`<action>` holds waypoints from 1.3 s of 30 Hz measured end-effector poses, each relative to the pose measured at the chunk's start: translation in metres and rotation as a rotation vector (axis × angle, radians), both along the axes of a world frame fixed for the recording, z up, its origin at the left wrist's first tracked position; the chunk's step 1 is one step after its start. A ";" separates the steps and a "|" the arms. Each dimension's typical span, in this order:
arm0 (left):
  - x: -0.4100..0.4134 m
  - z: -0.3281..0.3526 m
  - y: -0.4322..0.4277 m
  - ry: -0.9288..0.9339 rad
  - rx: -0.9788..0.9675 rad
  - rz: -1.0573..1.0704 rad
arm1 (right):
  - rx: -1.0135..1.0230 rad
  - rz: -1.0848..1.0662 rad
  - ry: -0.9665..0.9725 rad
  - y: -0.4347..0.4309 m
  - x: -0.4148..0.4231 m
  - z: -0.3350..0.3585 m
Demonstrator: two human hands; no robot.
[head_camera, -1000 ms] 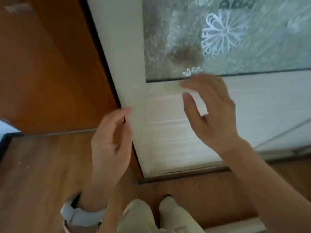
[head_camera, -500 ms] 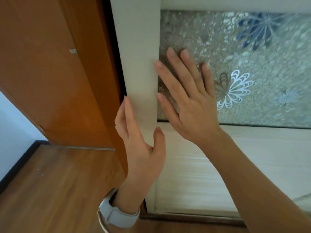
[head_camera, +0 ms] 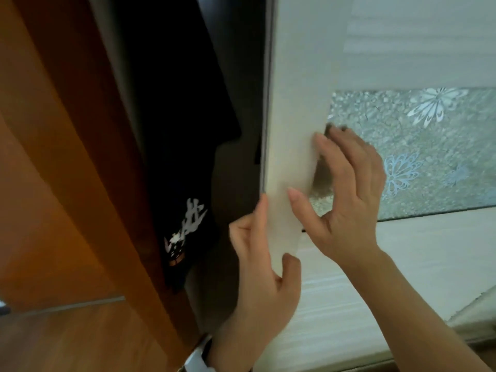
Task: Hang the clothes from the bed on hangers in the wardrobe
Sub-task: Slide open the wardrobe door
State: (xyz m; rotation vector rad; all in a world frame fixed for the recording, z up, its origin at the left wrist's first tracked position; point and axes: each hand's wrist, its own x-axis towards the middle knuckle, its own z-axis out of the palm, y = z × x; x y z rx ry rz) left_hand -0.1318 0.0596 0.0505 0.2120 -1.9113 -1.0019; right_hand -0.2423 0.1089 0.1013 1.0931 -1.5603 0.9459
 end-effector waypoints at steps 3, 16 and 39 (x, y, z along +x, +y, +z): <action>-0.026 0.003 0.018 -0.074 -0.041 -0.173 | -0.025 -0.096 -0.091 0.026 -0.018 0.009; -0.178 0.013 0.105 -0.093 -0.235 -0.442 | 0.006 -0.220 -0.467 0.154 -0.130 0.029; -0.368 0.032 0.231 -0.173 -0.014 -0.502 | 0.026 -0.306 -0.629 0.286 -0.278 0.038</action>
